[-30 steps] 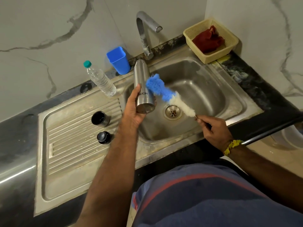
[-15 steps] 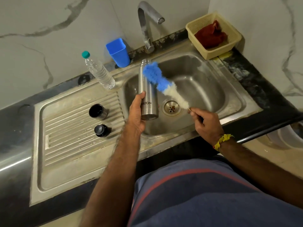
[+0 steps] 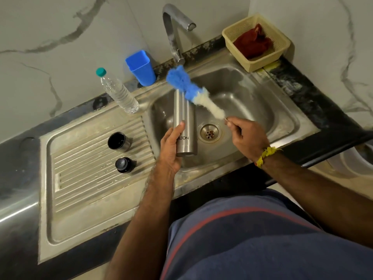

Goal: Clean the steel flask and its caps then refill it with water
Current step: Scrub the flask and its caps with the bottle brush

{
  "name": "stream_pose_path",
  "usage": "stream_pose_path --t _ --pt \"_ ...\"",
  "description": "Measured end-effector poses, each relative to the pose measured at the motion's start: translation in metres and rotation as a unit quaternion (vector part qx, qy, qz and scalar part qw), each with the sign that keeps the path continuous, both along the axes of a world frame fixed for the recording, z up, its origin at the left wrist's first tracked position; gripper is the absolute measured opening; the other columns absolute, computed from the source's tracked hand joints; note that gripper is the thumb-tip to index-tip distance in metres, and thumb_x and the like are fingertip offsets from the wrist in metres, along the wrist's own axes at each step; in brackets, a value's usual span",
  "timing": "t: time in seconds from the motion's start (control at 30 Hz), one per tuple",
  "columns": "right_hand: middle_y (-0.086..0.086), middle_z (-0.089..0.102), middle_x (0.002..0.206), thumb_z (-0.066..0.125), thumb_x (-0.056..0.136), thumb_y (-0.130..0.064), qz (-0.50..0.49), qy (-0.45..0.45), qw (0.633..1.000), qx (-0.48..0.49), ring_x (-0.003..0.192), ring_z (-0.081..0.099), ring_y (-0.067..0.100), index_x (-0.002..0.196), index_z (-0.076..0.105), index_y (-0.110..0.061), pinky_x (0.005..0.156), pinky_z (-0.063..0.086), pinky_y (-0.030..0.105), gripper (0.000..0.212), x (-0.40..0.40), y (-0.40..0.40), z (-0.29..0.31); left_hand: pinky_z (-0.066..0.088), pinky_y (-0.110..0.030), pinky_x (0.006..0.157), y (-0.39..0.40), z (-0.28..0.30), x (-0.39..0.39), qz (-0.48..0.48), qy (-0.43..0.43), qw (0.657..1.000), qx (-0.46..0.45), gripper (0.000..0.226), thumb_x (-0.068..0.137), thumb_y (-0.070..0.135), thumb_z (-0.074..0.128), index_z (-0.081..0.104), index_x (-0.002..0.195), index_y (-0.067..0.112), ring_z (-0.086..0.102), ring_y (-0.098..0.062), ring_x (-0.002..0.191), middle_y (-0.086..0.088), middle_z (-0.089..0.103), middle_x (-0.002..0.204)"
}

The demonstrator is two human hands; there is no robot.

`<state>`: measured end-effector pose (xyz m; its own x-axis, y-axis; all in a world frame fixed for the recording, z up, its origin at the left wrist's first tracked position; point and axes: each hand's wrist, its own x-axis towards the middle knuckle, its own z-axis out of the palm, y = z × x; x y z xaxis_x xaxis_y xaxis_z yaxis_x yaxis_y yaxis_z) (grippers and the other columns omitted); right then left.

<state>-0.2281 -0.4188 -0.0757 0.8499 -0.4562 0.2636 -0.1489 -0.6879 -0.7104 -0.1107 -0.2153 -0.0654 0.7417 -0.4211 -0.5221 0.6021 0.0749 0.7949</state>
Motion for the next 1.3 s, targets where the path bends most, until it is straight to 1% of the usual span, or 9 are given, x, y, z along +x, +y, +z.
stream_pose_path --t 0.13,0.33,0.43,0.53,0.83,1.0,1.13,1.23,1.3 --pt "0.006 0.075 0.095 0.047 0.098 -0.030 -0.026 0.009 0.999 0.026 0.086 0.070 0.026 0.111 0.069 -0.017 0.074 0.059 0.044 0.028 0.003 -0.004 0.002 0.061 -0.038 0.066 0.000 0.006 0.002 0.012 0.005 1.000 -0.006 0.080 0.066 0.045 0.087 0.065 0.129 0.003 0.060 -0.041 0.107 -0.023 0.065 0.117" --pt "0.007 0.074 0.109 0.055 0.100 -0.011 -0.017 -0.002 0.997 0.080 0.101 0.069 0.017 0.118 0.069 -0.004 0.091 0.056 0.030 0.024 -0.012 0.001 -0.002 0.059 -0.045 0.082 0.004 0.005 0.001 -0.004 0.025 1.000 -0.016 0.077 0.072 0.044 0.085 0.061 0.135 0.006 0.061 -0.040 0.112 -0.020 0.067 0.119" --pt "0.008 0.074 0.110 0.055 0.099 -0.010 -0.010 -0.006 0.996 0.086 0.100 0.069 0.015 0.119 0.069 -0.004 0.090 0.055 0.027 0.025 -0.018 0.004 -0.003 0.061 -0.042 0.077 0.000 0.005 0.002 -0.009 0.017 1.000 -0.009 0.060 0.081 0.041 0.078 0.064 0.129 0.008 0.062 -0.041 0.110 -0.018 0.070 0.114" --pt "0.009 0.075 0.103 0.056 0.099 -0.009 0.014 -0.013 0.997 0.073 0.094 0.071 0.022 0.116 0.070 -0.005 0.084 0.060 0.040 0.023 -0.032 0.010 -0.005 0.058 -0.042 0.077 -0.002 0.007 0.004 -0.005 0.022 1.000 -0.011 0.044 0.089 0.041 0.071 0.067 0.120 0.011 0.065 -0.038 0.102 -0.013 0.074 0.103" --pt "0.010 0.075 0.103 0.055 0.098 -0.013 0.029 -0.017 0.998 0.059 0.092 0.072 0.025 0.118 0.069 -0.005 0.080 0.060 0.045 0.026 -0.049 0.013 -0.023 0.057 -0.043 0.082 -0.013 0.018 0.024 0.001 0.011 1.000 -0.025 0.048 0.094 0.050 0.063 0.064 0.123 0.012 0.070 -0.028 0.087 -0.012 0.074 0.102" --pt "0.011 0.075 0.104 0.059 0.095 -0.008 0.055 -0.038 0.997 0.045 0.092 0.072 0.025 0.117 0.070 -0.004 0.081 0.060 0.043 0.025 -0.053 0.012 -0.026 0.052 -0.047 0.096 -0.023 0.028 0.035 0.000 0.043 0.997 -0.067 0.044 0.098 0.045 0.060 0.063 0.126 0.010 0.071 -0.026 0.093 -0.012 0.074 0.109" --pt "0.010 0.074 0.107 0.060 0.095 -0.005 0.027 -0.048 0.996 0.064 0.096 0.071 0.022 0.116 0.071 -0.003 0.088 0.059 0.040 0.023 -0.054 0.005 -0.025 0.054 -0.047 0.090 -0.034 0.035 0.044 0.021 0.063 0.995 -0.077 0.043 0.100 0.047 0.058 0.063 0.123 0.011 0.069 -0.026 0.093 -0.012 0.072 0.107" --pt "0.009 0.074 0.107 0.058 0.094 -0.012 0.074 -0.065 0.995 0.033 0.096 0.071 0.019 0.114 0.071 0.000 0.089 0.057 0.032 0.027 -0.055 0.011 -0.025 0.062 -0.041 0.074 -0.040 0.040 0.051 0.013 0.084 0.991 -0.106 0.044 0.101 0.050 0.053 0.067 0.111 0.009 0.071 -0.024 0.085 -0.009 0.073 0.095" --pt "0.009 0.074 0.107 0.056 0.094 -0.016 0.072 -0.068 0.995 0.027 0.094 0.072 0.019 0.114 0.071 0.000 0.086 0.057 0.031 0.030 -0.064 0.006 -0.028 0.063 -0.040 0.072 -0.039 0.042 0.054 0.011 0.083 0.991 -0.101 0.043 0.100 0.049 0.055 0.067 0.109 0.009 0.072 -0.023 0.082 -0.008 0.074 0.091"
